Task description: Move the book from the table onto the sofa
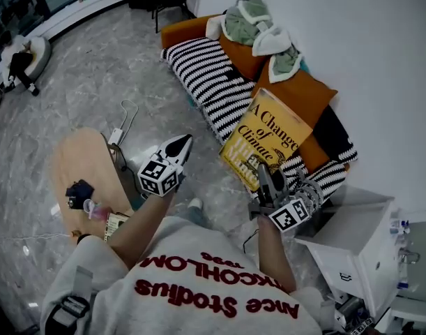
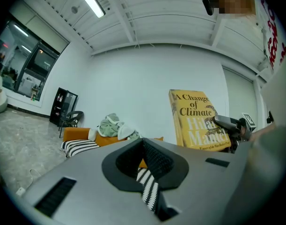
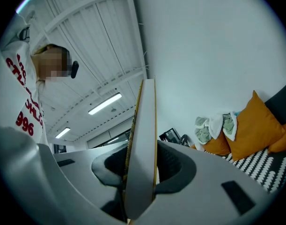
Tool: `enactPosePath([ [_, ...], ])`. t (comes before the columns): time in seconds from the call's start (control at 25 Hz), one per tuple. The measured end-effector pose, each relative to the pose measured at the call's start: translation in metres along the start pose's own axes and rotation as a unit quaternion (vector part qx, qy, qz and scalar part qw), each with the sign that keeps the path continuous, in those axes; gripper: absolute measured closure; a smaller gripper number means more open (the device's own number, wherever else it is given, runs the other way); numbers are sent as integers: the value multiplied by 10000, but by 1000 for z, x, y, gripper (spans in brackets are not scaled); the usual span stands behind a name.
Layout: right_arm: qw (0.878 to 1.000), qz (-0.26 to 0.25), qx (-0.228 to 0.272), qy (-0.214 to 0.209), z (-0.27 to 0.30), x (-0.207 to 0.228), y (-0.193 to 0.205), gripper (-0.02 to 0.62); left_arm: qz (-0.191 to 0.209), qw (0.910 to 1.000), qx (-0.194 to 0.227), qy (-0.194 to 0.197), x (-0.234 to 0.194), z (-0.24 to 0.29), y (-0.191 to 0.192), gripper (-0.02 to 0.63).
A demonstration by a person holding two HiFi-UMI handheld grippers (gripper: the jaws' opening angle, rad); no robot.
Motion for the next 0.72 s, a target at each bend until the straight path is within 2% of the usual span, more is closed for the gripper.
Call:
enactPosePath([
  [0.12, 10000, -31, 55, 64, 15, 13, -6, 434, -42, 10000, 19, 70, -11, 22, -6, 589],
  [0.32, 9999, 72, 61, 138, 46, 55, -34, 434, -9, 9997, -143, 206, -20, 88, -30, 589],
  [0.72, 9987, -129, 300, 388, 47, 66, -27, 434, -4, 9985, -79, 546, -35, 113, -22, 589],
])
Point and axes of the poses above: the fingertips, and each gripper's own axes: z forward along the fingers, x to its right, y out of its underside, the point moved 6 cm from there along -z, backward along the fingers, and after that the axes turned 6 degrees about -y, right-handed, at the moved point
